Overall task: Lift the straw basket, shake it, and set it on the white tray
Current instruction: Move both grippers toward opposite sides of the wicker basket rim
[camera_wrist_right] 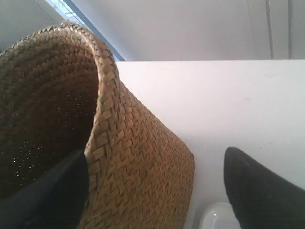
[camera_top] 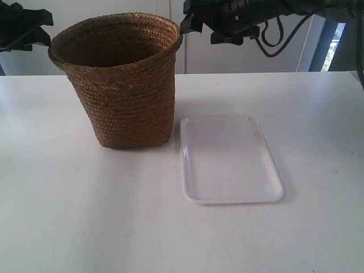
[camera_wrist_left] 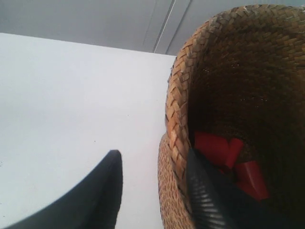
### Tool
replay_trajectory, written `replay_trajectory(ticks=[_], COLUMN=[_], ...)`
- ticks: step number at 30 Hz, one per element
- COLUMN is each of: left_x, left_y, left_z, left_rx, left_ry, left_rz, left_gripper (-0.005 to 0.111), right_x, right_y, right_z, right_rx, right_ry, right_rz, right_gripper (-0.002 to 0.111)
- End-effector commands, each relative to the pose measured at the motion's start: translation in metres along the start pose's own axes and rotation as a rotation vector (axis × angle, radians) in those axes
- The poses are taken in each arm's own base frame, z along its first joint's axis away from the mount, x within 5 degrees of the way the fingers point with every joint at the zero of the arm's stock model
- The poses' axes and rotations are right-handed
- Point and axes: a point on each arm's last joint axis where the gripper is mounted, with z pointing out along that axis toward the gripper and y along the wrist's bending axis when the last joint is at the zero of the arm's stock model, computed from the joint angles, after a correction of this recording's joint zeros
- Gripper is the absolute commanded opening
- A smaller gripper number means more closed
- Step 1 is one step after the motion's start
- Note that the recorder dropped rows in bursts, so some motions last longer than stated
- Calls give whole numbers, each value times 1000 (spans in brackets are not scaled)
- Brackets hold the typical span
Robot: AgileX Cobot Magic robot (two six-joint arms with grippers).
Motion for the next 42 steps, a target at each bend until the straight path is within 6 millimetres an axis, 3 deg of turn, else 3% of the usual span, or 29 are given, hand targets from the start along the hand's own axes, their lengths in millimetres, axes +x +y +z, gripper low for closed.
replay_trajectory(ticks=[1,7,15,25,34,42], left_x=[2,0,-20,-17,-17,-13], left_y=[-3,-3,-12,-10,-9,-7], left_z=[-1,-1,-14,-6,-6,5], left_rx=[19,21,48,43,32,45], left_ry=[24,16,-20,3,-3,26], left_rz=[-5,-4,49,47,61,34], left_gripper=[49,49,49,49,49,49], right_x=[3,3,1,-1,-15,-5], right_y=[6,6,7,13,18,20], right_z=[0,0,0,-5,-19,-4], right_rx=[-18,-15,-12,-22,-6,-15], right_ry=[30,35,8,6,-93,-55], right_rz=[-6,-11,-6,-44,-57,-57], right_gripper=[74,74,80,80,80,80])
